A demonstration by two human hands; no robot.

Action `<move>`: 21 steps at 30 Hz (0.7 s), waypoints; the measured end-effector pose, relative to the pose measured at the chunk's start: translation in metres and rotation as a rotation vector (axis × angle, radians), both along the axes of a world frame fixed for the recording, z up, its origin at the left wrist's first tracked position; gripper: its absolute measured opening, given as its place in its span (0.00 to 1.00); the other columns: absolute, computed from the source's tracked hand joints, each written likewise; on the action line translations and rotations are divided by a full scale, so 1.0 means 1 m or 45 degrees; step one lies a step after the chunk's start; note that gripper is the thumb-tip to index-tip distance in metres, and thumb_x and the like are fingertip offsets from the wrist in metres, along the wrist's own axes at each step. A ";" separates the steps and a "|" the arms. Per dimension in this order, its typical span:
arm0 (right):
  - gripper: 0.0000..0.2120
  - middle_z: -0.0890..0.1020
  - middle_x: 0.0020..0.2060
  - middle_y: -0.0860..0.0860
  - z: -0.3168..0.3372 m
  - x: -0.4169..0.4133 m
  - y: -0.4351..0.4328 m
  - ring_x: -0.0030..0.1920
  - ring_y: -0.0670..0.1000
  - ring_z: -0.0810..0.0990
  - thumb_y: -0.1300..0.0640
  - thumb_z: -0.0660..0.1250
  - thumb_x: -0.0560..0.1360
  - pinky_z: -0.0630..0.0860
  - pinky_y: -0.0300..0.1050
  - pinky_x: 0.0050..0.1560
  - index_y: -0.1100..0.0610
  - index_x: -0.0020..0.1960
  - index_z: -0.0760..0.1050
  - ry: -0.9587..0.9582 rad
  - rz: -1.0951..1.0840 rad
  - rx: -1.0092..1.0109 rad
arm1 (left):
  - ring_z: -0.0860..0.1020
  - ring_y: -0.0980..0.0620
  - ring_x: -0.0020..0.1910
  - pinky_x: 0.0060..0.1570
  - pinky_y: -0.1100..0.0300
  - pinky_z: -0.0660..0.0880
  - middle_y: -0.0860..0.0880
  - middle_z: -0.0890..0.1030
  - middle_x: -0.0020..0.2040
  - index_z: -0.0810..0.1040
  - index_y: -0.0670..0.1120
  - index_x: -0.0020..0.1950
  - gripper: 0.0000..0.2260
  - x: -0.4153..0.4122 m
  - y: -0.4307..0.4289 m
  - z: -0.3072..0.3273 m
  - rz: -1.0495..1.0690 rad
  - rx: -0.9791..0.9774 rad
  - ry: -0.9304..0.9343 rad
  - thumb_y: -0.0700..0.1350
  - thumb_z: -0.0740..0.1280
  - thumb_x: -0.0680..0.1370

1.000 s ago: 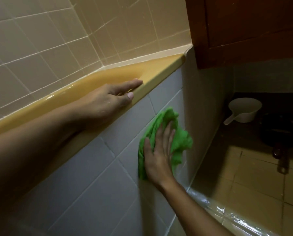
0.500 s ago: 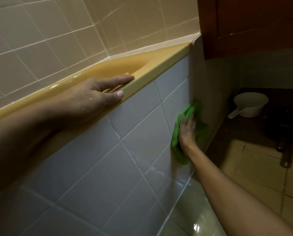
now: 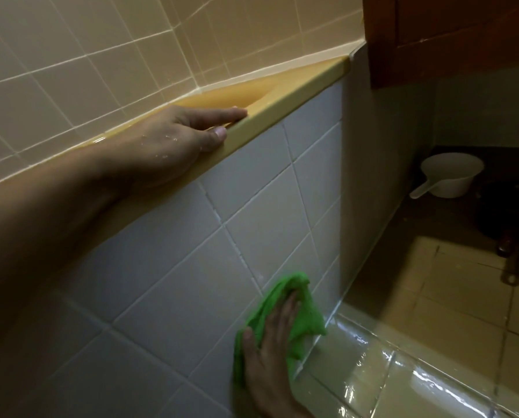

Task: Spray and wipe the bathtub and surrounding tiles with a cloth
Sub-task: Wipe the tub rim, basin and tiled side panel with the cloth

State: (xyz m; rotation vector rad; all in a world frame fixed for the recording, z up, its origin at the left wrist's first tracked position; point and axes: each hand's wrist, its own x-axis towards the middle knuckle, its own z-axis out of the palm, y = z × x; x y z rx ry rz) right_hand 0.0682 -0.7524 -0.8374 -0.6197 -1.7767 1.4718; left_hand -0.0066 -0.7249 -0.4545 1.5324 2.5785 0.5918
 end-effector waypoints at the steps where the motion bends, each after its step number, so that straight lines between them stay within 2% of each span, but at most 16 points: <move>1: 0.40 0.31 0.79 0.43 0.018 0.003 -0.005 0.79 0.51 0.29 0.30 0.50 0.79 0.32 0.49 0.78 0.41 0.79 0.30 0.030 0.004 0.051 | 0.72 0.55 0.69 0.64 0.61 0.63 0.59 0.75 0.70 0.74 0.69 0.68 0.15 -0.001 -0.001 0.001 -0.005 0.003 -0.013 0.52 0.64 0.84; 3: 0.36 0.29 0.78 0.42 0.057 0.009 -0.009 0.78 0.51 0.26 0.27 0.44 0.78 0.32 0.55 0.77 0.36 0.77 0.28 0.043 0.041 0.106 | 0.72 0.56 0.69 0.65 0.61 0.63 0.60 0.75 0.71 0.74 0.69 0.67 0.15 -0.001 -0.005 0.001 -0.015 0.014 -0.025 0.51 0.63 0.84; 5: 0.34 0.25 0.76 0.39 0.090 0.013 -0.007 0.76 0.48 0.23 0.30 0.43 0.78 0.32 0.62 0.74 0.31 0.73 0.23 -0.007 0.096 0.129 | 0.71 0.57 0.70 0.67 0.62 0.62 0.62 0.74 0.71 0.73 0.69 0.68 0.17 0.000 -0.009 0.000 -0.035 0.003 -0.017 0.47 0.61 0.86; 8: 0.32 0.24 0.75 0.39 0.130 0.014 0.002 0.75 0.47 0.21 0.34 0.42 0.78 0.31 0.69 0.72 0.30 0.72 0.23 0.001 0.097 0.201 | 0.69 0.57 0.71 0.71 0.60 0.61 0.62 0.72 0.72 0.72 0.71 0.68 0.16 0.002 -0.013 0.000 -0.028 -0.027 0.017 0.53 0.64 0.83; 11: 0.33 0.25 0.75 0.38 0.163 0.008 0.017 0.75 0.47 0.21 0.36 0.47 0.81 0.28 0.69 0.68 0.27 0.70 0.23 0.056 0.059 0.282 | 0.69 0.59 0.73 0.76 0.55 0.60 0.64 0.71 0.73 0.73 0.73 0.67 0.19 0.003 -0.020 0.001 -0.019 -0.043 0.038 0.59 0.60 0.76; 15: 0.32 0.26 0.76 0.37 0.201 -0.005 0.048 0.75 0.46 0.22 0.37 0.49 0.80 0.32 0.76 0.67 0.29 0.73 0.29 0.136 -0.003 0.353 | 0.67 0.63 0.74 0.75 0.61 0.58 0.63 0.71 0.74 0.72 0.67 0.72 0.17 0.007 -0.030 0.000 -0.068 -0.037 0.054 0.53 0.61 0.83; 18: 0.31 0.28 0.77 0.37 0.216 -0.017 0.077 0.77 0.46 0.24 0.34 0.47 0.79 0.32 0.78 0.67 0.30 0.73 0.29 0.160 -0.090 0.339 | 0.66 0.64 0.74 0.79 0.57 0.57 0.65 0.70 0.74 0.70 0.68 0.71 0.21 0.011 -0.040 0.000 -0.068 -0.073 0.093 0.58 0.58 0.77; 21: 0.32 0.30 0.78 0.37 0.215 -0.027 0.104 0.78 0.46 0.27 0.32 0.47 0.79 0.34 0.78 0.67 0.32 0.76 0.32 0.150 -0.148 0.275 | 0.65 0.64 0.75 0.77 0.60 0.57 0.68 0.67 0.75 0.68 0.70 0.73 0.22 0.013 -0.055 0.002 -0.061 -0.117 0.146 0.62 0.59 0.79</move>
